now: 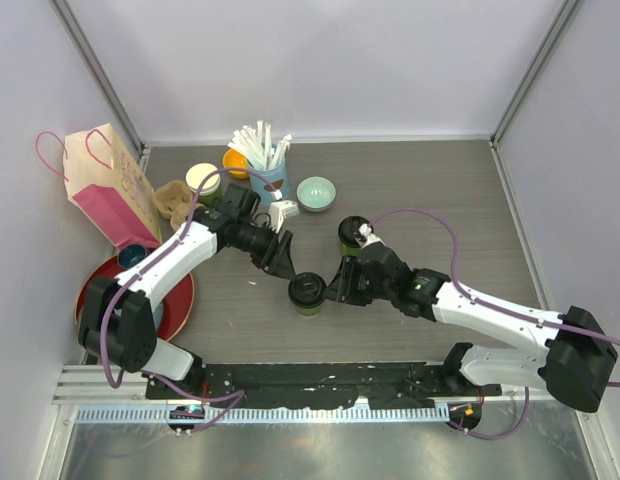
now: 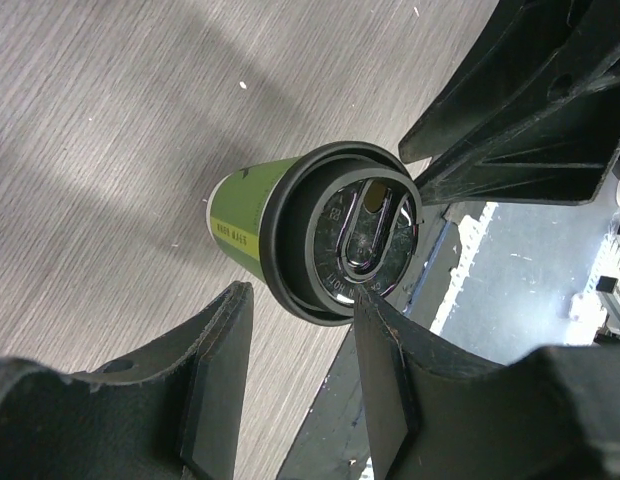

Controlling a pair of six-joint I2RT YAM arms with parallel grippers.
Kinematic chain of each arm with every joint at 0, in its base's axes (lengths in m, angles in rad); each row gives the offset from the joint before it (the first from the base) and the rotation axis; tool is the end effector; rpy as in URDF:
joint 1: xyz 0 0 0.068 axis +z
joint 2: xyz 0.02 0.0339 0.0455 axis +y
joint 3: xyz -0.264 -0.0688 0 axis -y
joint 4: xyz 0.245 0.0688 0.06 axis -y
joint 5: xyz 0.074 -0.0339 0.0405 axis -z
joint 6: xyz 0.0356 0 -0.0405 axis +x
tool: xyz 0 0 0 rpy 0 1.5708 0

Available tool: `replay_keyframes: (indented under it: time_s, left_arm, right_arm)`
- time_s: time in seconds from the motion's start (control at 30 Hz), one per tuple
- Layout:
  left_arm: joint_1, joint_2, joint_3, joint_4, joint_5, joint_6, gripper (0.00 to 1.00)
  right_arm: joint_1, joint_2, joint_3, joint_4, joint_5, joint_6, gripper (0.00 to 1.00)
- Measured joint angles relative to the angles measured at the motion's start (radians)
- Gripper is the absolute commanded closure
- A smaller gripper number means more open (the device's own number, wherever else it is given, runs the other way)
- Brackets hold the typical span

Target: Pack the takeout coffee

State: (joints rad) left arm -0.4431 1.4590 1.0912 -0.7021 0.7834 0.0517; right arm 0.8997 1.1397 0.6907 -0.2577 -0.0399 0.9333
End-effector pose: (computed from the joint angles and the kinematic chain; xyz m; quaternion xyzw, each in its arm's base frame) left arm 0.2498 -0.1463 0.2567 0.3110 0.8450 -0.4073 0.1528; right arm 0.1480 0.1887 0.2299 0.0069 0.9079 0.3432 0.2404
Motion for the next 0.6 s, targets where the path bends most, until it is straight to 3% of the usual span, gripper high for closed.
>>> replay_keyframes:
  time_s: [0.4, 0.6]
  left_arm:
    - [0.000, 0.001, -0.008, 0.003, 0.005, 0.000, 0.52]
    - [0.003, 0.002, -0.030, 0.018, 0.024, -0.004, 0.61]
  right_arm:
    - [-0.040, 0.100, 0.079, 0.023, 0.001, -0.097, 0.62]
    - [-0.040, 0.113, 0.089, 0.027, 0.000, -0.122, 0.62]
